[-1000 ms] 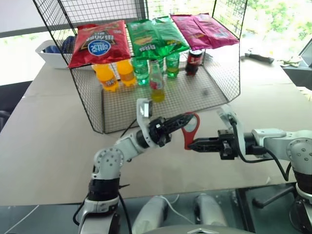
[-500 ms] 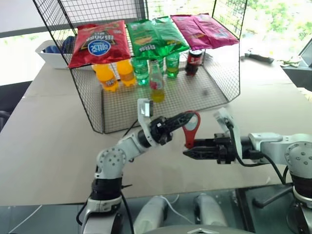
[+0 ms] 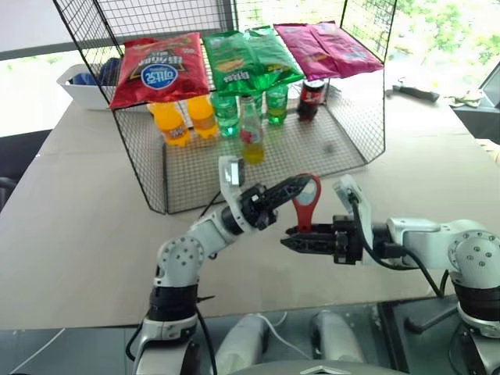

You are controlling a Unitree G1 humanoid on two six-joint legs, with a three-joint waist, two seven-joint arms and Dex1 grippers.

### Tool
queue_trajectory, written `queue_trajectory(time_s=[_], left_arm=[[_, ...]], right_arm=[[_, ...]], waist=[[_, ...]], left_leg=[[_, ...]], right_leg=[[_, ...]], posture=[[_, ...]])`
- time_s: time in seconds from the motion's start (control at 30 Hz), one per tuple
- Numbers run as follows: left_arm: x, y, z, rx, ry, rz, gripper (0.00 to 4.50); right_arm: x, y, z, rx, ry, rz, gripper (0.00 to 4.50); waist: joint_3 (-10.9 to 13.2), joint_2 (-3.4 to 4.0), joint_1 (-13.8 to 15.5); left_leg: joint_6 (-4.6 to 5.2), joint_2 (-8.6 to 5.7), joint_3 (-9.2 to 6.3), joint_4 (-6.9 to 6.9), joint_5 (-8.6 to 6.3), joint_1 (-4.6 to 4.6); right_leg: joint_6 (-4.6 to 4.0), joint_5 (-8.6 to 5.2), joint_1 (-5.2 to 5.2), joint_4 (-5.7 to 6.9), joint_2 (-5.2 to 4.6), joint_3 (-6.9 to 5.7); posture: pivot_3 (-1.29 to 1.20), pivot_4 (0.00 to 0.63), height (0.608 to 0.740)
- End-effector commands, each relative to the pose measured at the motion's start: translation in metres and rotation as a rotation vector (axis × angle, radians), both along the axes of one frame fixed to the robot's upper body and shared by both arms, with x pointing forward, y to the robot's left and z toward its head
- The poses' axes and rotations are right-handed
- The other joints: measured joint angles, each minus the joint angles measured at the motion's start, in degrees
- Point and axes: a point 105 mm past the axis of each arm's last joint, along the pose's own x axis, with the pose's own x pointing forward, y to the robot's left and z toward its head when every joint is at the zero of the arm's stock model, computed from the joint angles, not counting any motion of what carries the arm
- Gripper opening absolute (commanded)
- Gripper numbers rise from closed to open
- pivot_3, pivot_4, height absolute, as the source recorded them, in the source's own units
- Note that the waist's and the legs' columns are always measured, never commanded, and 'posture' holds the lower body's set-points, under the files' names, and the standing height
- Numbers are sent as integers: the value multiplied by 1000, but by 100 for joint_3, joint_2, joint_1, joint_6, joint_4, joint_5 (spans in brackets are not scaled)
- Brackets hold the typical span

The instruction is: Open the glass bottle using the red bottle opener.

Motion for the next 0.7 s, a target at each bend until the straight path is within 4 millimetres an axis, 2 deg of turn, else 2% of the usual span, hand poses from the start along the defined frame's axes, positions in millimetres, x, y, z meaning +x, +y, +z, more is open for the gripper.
queue_trajectory(time_s=[0.03, 0.1, 0.13, 0.2, 0.7], left_arm=[[-1, 1, 3, -6, -19, 15, 0], [0, 2, 3, -7, -18, 25, 0], [1, 2, 3, -7, -17, 28, 0], [1, 3, 3, -7, -13, 34, 0], [-1, 14, -3, -34, 29, 123, 0]], right_arm=[[-7, 5, 12, 66, -3, 32, 1859], [-6, 5, 12, 71, 2, 20, 1290], [-5, 4, 13, 75, 5, 13, 735], [-3, 3, 14, 81, 8, -1, 27], [15, -13, 21, 109, 18, -129, 27]], waist=[[0, 0, 0], [0, 0, -1], [0, 0, 0], [0, 0, 0], [0, 0, 1]], left_leg=[[0, 0, 0, 0, 0, 0], [0, 0, 0, 0, 0, 0], [0, 0, 0, 0, 0, 0], [0, 0, 0, 0, 0, 0], [0, 1, 0, 0, 0, 0]], right_leg=[[0, 0, 0, 0, 0, 0], [0, 0, 0, 0, 0, 0], [0, 0, 0, 0, 0, 0], [0, 0, 0, 0, 1, 0], [0, 0, 0, 0, 1, 0]], posture=[[0, 150, 740], [0, 150, 740], [0, 150, 740], [0, 150, 740], [0, 150, 740]])
